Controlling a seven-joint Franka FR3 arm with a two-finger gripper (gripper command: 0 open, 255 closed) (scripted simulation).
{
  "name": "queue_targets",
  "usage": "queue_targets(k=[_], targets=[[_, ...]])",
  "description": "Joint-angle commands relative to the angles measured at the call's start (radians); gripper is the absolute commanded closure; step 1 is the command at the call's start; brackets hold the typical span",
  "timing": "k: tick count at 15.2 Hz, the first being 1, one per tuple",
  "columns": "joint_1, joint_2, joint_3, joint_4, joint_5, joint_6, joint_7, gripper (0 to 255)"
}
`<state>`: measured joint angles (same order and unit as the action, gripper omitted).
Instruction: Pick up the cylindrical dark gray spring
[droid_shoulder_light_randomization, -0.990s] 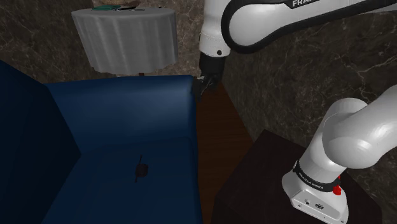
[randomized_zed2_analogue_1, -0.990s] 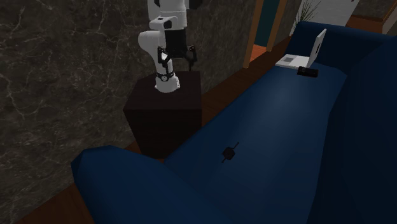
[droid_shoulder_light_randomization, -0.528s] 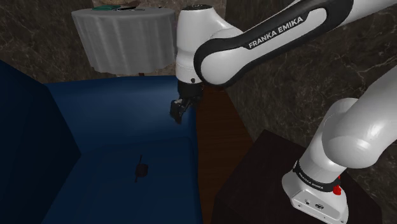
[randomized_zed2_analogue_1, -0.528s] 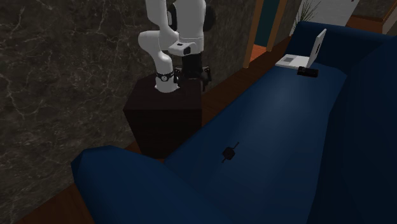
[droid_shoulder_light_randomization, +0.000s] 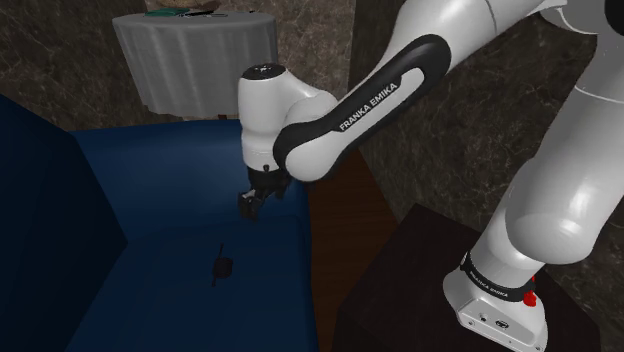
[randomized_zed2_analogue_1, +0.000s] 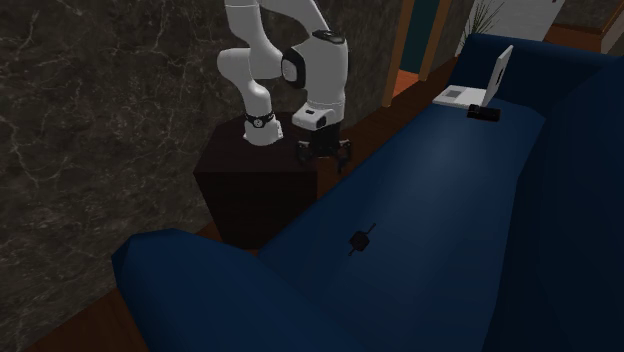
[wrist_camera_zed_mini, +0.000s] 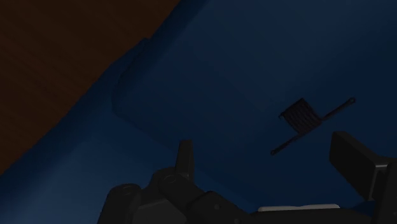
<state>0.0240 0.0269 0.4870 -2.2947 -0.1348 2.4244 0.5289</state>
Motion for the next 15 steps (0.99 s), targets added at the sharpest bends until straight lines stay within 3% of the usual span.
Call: queue_targets(k=[1, 8, 15], targets=[[0.011, 0.096, 0.003, 0.051, -0.082, 0.026, 0.074, 0], [0.127, 0.391, -0.065, 0.256, -0.296, 0.055, 0.262, 0], [0.254, 0.670, -0.144, 0.523, -0.393, 0.039, 0.345, 0]])
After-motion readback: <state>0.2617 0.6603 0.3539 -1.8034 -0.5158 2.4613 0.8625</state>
